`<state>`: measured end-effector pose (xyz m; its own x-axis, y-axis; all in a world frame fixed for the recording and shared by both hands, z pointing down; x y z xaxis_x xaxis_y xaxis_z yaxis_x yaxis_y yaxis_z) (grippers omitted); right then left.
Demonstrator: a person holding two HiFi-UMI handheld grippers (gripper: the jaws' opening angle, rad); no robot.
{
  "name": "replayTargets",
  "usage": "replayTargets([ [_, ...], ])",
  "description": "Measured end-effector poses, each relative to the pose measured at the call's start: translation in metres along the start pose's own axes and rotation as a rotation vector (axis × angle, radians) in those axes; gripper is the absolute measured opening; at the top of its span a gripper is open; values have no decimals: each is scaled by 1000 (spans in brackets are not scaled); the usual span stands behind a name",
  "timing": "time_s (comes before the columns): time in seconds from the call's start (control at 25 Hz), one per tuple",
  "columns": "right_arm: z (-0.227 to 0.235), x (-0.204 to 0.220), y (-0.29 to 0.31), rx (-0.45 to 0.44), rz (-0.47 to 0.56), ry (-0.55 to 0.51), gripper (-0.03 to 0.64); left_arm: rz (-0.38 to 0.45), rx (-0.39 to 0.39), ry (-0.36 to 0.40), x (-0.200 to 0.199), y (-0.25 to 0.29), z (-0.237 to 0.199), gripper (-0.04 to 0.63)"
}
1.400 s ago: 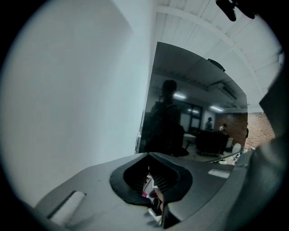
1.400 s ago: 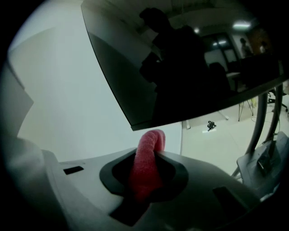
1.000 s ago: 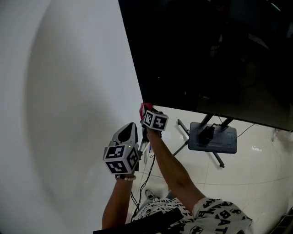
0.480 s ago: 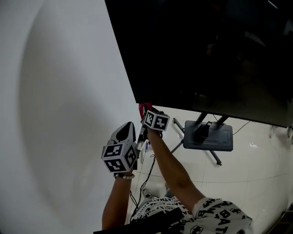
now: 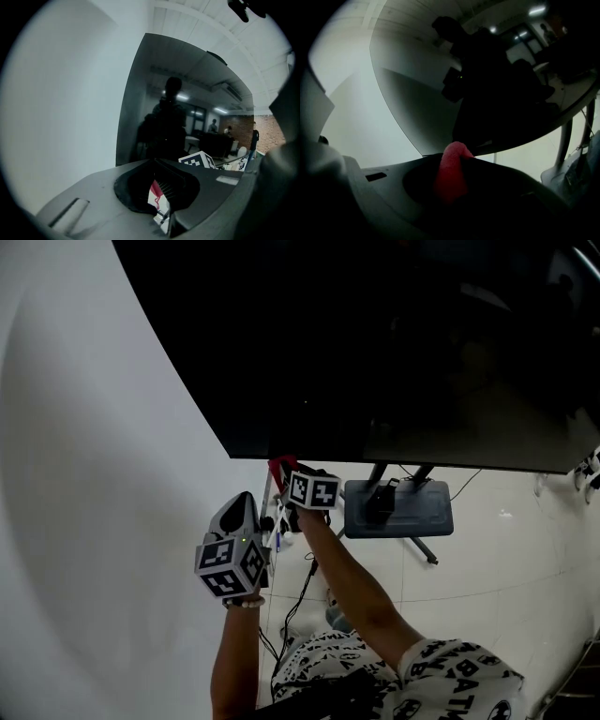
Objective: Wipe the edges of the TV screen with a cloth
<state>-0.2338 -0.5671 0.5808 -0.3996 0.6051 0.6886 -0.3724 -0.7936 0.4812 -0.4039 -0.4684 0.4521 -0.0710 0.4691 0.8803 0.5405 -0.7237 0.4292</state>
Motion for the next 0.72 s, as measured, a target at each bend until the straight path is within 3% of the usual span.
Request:
replayTargets([
  [0.28,39,-5,-40,-56,-13,-1,61,-26,-36,-14,20,32,40,0],
  [0.48,78,-7,-74,-19,6,17,61,-67,-18,-2,36,52,72,0],
  [0.72,131,-15,-136,92,31,13,61,-101,76,27,54,54,120,0],
])
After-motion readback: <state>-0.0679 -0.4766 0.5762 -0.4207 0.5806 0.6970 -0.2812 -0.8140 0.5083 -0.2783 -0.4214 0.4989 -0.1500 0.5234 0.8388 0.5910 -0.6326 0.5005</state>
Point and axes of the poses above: the fingertips, and each gripper's own axes: y forward along the fingers, z to its right, x out of its underside, the point moved 7 cm from there along -y, backward along the fingers, and after that the axes turned 11 degrees about -z, right-handed, at the moved point
